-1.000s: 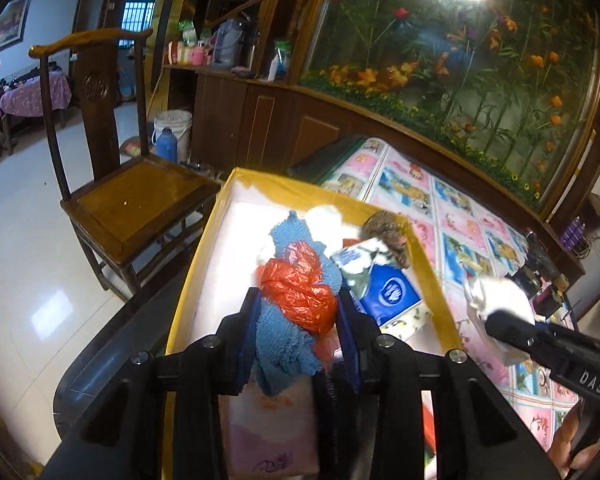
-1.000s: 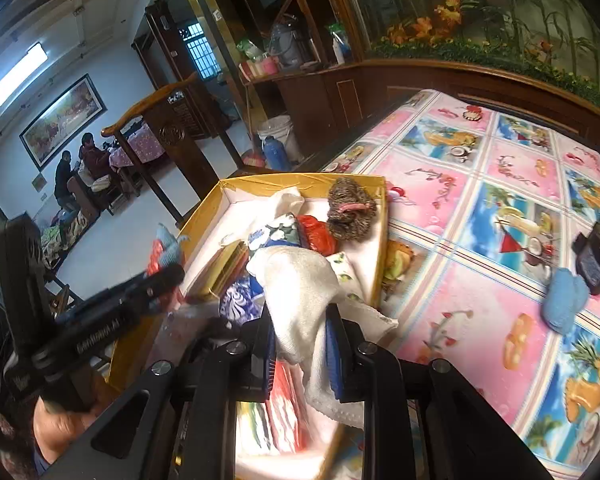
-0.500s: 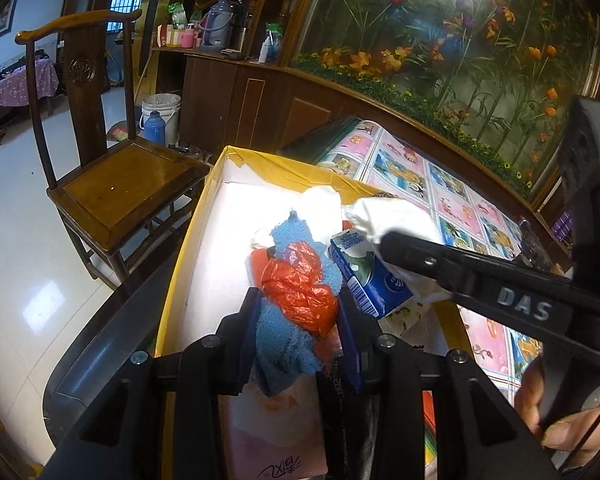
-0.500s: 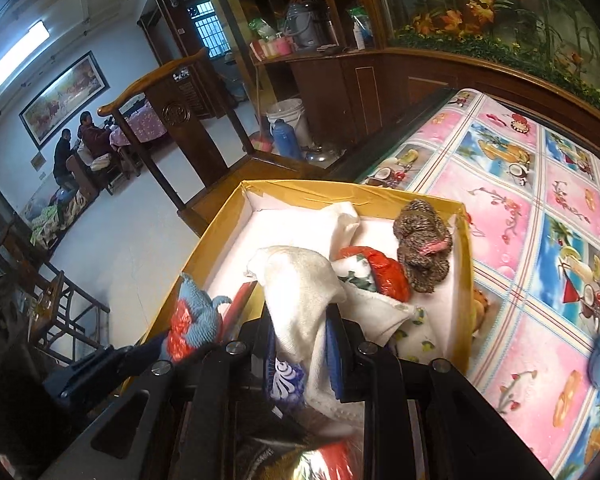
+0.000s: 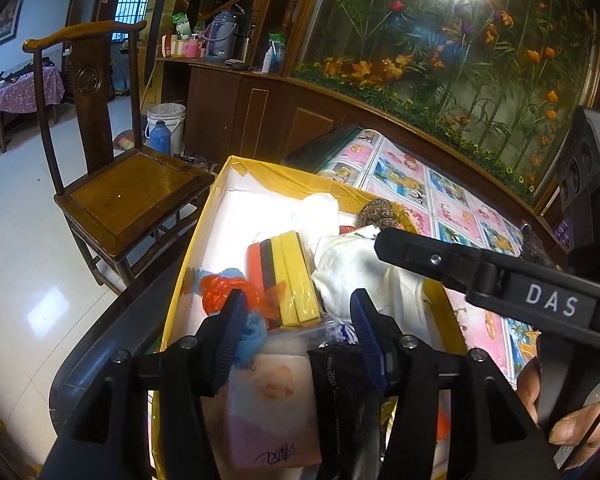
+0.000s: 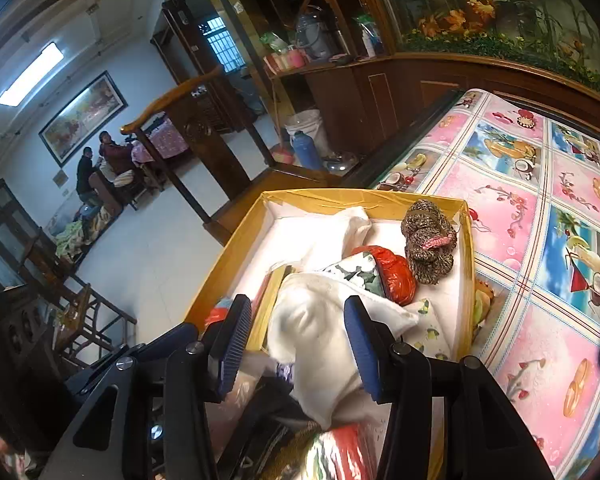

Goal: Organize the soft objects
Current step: 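Open both grippers to drop the knit bundle and towel into the tray, then move both grippers back toward the remaining items on the table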

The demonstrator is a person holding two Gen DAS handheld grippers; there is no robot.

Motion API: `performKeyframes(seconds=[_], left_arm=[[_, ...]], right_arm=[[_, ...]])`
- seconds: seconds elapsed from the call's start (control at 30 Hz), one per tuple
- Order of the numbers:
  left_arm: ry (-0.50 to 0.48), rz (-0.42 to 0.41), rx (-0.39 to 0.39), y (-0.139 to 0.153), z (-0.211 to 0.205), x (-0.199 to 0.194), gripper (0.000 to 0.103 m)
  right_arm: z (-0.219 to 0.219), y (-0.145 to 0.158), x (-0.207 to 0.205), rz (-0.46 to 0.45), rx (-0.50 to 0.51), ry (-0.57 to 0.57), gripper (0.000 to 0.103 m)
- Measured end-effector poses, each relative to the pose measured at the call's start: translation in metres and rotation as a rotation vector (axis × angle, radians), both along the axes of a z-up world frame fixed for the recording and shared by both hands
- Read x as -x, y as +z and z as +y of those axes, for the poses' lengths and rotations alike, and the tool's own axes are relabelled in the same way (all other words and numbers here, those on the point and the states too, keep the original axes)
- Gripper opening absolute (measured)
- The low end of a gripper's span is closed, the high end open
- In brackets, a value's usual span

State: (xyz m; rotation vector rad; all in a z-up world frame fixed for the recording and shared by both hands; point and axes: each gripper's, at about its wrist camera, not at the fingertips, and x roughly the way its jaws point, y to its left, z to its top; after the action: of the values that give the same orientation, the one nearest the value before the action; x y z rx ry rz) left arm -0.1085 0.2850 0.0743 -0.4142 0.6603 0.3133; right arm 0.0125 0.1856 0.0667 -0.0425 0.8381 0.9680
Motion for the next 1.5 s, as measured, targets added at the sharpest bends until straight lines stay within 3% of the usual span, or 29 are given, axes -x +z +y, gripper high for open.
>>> performKeyframes(seconds=[0.33,0.93,1.0,1.07,1.2,1.33,1.5], left_arm=[[-0.046,-0.021,-0.039,0.013,-0.041,0.006,0.054],[-0.287,0.04,-0.13,0.012,-0.17,-0.031,0.055],[-0.309,0.052,-0.138,0.009,-0.182,-0.034,0.056],[-0.331,0.059,-0.145,0.005,-0.194,-0.037,0.064],[-0.367,0.088,-0.161,-0.001,-0.216,-0.047,0.064],[-0.403,0.109,-0.158,-0.007,-0.235,-0.059,0.065],[-0.443,0.121,-0.112,-0.007,-0.252,-0.081,0.075]], right_arm=[[-0.082,0.003,0.016,-0.039,-0.023,-0.011,0.056],[-0.28,-0.027,-0.022,0.023,-0.043,-0.221,0.056],[-0.301,-0.026,-0.027,0.007,-0.034,-0.248,0.056],[-0.323,-0.025,-0.035,-0.005,-0.025,-0.289,0.055],[-0.366,-0.029,-0.054,0.031,-0.068,-0.381,0.055],[-0.391,-0.034,-0.067,0.104,-0.124,-0.456,0.055],[-0.402,-0.027,-0.066,0.123,-0.168,-0.49,0.056]])
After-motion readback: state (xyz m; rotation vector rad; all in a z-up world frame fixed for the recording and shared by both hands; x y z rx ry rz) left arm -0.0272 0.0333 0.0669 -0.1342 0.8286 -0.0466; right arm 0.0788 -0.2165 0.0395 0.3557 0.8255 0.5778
